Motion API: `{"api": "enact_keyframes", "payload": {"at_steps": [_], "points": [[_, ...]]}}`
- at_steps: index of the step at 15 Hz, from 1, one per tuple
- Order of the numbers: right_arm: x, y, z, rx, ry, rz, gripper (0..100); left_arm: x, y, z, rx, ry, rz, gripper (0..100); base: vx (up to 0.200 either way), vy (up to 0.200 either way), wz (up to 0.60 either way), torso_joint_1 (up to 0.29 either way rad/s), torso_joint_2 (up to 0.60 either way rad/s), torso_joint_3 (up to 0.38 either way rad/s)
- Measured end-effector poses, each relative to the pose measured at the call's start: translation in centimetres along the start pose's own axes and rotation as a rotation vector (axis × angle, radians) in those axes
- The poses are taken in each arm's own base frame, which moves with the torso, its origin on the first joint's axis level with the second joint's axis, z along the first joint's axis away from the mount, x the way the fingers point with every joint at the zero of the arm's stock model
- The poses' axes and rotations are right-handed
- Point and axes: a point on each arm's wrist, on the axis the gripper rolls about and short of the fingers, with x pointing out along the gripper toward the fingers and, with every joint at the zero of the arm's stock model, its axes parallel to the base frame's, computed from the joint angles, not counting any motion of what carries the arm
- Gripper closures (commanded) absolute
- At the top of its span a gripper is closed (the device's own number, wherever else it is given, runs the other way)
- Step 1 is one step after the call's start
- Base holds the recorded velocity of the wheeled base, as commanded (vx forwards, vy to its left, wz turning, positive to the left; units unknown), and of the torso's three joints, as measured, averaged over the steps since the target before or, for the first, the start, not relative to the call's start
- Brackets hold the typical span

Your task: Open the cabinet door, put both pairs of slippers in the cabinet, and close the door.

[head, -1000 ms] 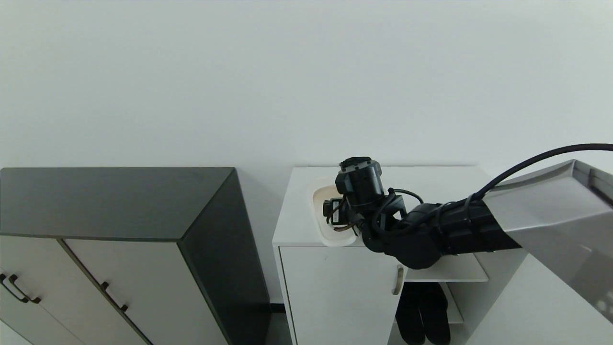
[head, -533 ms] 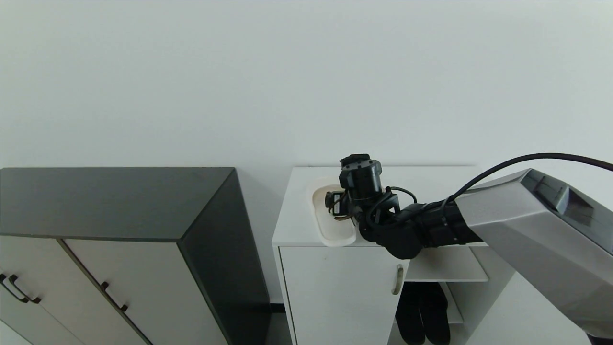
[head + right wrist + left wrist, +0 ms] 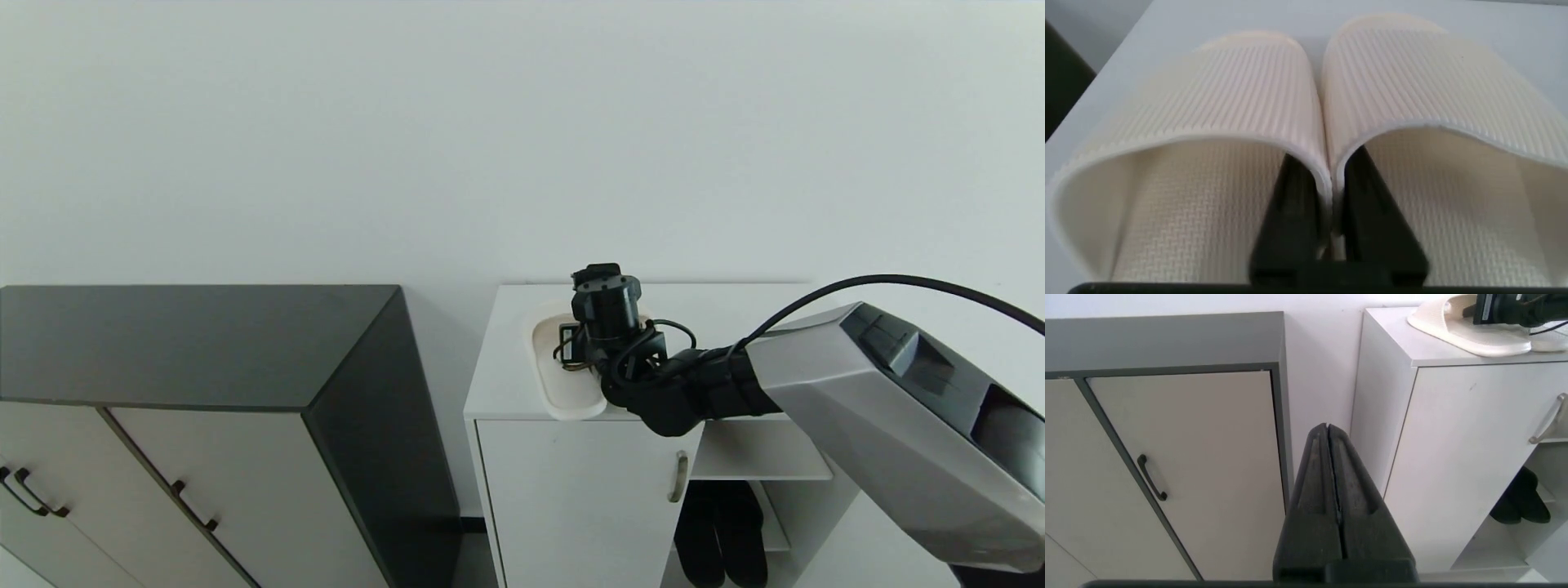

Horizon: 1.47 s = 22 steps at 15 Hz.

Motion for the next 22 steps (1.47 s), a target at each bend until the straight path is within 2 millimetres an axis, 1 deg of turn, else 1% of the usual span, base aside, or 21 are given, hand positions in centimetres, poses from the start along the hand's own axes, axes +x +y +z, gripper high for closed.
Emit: {"api": "enact_keyframes", "payload": {"at_steps": [3,5,7,9,10,14,16,17,19,22], "points": [[-0.5,0.2,0.6,0.004,-0.01,0.005,100,0.0,0.0,0.0,0.0,0.0,-0.001,100,0.0,0.0,0.0,0.0,0.0,0.0],[-1.5,-0.1,1.0,0.0,-0.003,0.007,100,0.0,0.0,0.0,0.0,0.0,-0.001,100,0.0,0.0,0.0,0.0,0.0,0.0],[-2.9,-0.5,1.0,-0.014,0.021,0.01,100,0.0,0.0,0.0,0.001,0.0,-0.001,100,0.0,0.0,0.0,0.0,0.0,0.0],[-4.9,-1.1,0.8,-0.03,0.049,0.026,100,0.0,0.0,0.0,0.005,0.0,-0.002,100,0.0,0.0,0.0,0.0,0.0,0.0],[-6.2,-1.4,0.4,-0.04,0.064,0.042,100,0.0,0.0,0.0,0.007,0.0,-0.001,100,0.0,0.0,0.0,0.0,0.0,0.0],[-12.2,-3.3,-0.4,-0.066,0.093,0.114,100,0.0,0.0,0.0,0.002,0.0,-0.002,100,0.0,0.0,0.0,0.0,0.0,0.0],[-14.9,-3.7,0.1,-0.06,0.094,0.203,100,0.0,0.0,0.0,0.002,0.0,-0.003,100,0.0,0.0,0.0,0.0,0.0,0.0],[-15.9,-3.8,0.5,-0.046,0.088,0.234,100,0.0,0.0,0.0,0.001,0.0,-0.002,100,0.0,0.0,0.0,0.0,0.0,0.0],[-16.8,-4.0,1.2,-0.008,0.061,0.251,100,0.0,0.0,0.0,0.0,0.0,0.001,100,0.0,0.0,0.0,0.0,0.0,0.0],[-17.0,-4.4,1.7,0.011,0.033,0.251,100,0.0,0.0,0.0,0.0,0.0,0.001,100,0.0,0.0,0.0,0.0,0.0,0.0]]}}
